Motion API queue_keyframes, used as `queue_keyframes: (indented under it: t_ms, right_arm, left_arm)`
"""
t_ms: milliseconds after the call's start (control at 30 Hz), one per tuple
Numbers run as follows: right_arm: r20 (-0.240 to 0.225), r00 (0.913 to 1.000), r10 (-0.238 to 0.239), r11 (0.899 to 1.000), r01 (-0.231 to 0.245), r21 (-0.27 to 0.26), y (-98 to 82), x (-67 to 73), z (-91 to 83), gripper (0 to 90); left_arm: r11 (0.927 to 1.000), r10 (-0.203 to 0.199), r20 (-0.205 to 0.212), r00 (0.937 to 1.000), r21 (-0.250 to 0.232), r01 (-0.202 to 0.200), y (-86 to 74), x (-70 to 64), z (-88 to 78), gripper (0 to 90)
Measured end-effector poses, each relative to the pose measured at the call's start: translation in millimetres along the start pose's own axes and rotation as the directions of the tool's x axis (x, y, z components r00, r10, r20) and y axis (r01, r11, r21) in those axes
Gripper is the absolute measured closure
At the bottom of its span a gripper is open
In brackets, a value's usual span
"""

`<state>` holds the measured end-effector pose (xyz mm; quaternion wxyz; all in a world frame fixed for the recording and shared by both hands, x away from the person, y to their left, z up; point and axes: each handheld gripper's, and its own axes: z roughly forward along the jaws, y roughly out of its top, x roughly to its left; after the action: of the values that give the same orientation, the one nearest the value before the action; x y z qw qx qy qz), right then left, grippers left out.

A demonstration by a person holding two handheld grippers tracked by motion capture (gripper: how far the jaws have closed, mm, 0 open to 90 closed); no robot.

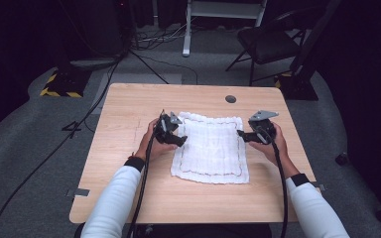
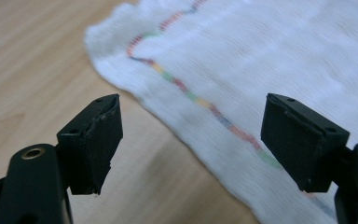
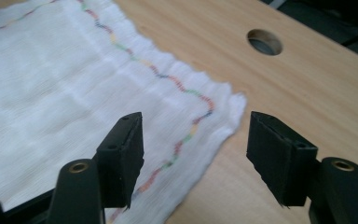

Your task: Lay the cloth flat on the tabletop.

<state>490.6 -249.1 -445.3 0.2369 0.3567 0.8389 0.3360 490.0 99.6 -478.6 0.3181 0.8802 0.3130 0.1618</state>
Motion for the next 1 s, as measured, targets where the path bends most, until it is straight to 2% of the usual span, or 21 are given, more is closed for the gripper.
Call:
queue_keyframes:
  t_ms: [100, 167, 233, 300, 333, 533, 600, 667, 733, 867, 1000]
  right_arm:
    - [-0.039, 0.9990, -0.020, 1.000, 0.021, 0.008, -11.6, 10.7, -4.3, 33.9]
    - [-0.075, 0.9968, -0.028, 1.000, 0.028, 0.005, -20.2, 18.2, -7.3, 33.9]
    - [-0.076, 0.9954, -0.058, 0.998, 0.059, 0.021, -26.4, 25.5, -10.4, 33.6]
    - [-0.105, 0.9922, -0.066, 0.997, 0.069, 0.024, -31.9, 30.8, -14.5, 33.4]
    - [-0.105, 0.9914, -0.079, 0.996, 0.082, 0.025, -34.1, 33.8, -16.9, 33.4]
    - [-0.145, 0.9827, -0.116, 0.992, 0.122, 0.035, -50.8, 49.0, -27.6, 32.4]
    - [-0.150, 0.9812, -0.122, 0.990, 0.130, 0.048, -56.3, 53.2, -29.0, 32.3]
    - [-0.142, 0.9793, -0.144, 0.986, 0.155, 0.069, -61.0, 56.6, -29.6, 31.8]
    - [-0.139, 0.9789, -0.150, 0.983, 0.163, 0.084, -65.3, 57.4, -29.3, 31.4]
    - [-0.163, 0.9804, -0.110, 0.988, 0.126, 0.092, -72.3, 54.4, -31.2, 32.4]
    - [-0.183, 0.9801, -0.076, 0.991, 0.094, 0.096, -78.6, 53.9, -36.3, 32.9]
  left_arm:
    - [0.9983, 0.054, 0.022, 0.9983, 0.023, -0.054, -7.1, -13.7, -3.6, 21.5]
    - [0.9981, 0.059, 0.042, 0.9974, 0.016, -0.059, -10.8, -20.4, -8.3, 21.5]
    - [0.9976, 0.068, 0.057, 0.9960, 0.005, -0.069, -14.0, -27.1, -13.6, 21.5]
    - [0.9963, 0.085, 0.070, 0.9939, 0.002, -0.085, -17.3, -33.7, -19.4, 21.5]
    - [0.9961, 0.088, 0.081, 0.9928, -0.002, -0.088, -19.5, -37.1, -21.8, 21.5]
    - [0.9913, 0.127, 0.104, 0.9865, 0.023, -0.130, -35.4, -52.2, -28.9, 21.5]
    - [0.9914, 0.119, 0.111, 0.9867, 0.040, -0.124, -41.6, -54.3, -29.8, 21.5]
    - [0.9959, 0.081, 0.127, 0.9886, 0.031, -0.085, -47.5, -54.9, -32.2, 22.0]
    - [0.9968, 0.062, 0.146, 0.9874, 0.041, -0.069, -51.5, -55.2, -35.4, 22.0]
    - [0.9982, 0.053, 0.139, 0.9889, 0.021, -0.056, -60.3, -59.0, -40.5, 21.9]
    - [0.9989, 0.042, 0.153, 0.9874, 0.016, -0.045, -65.8, -63.9, -44.1, 21.9]
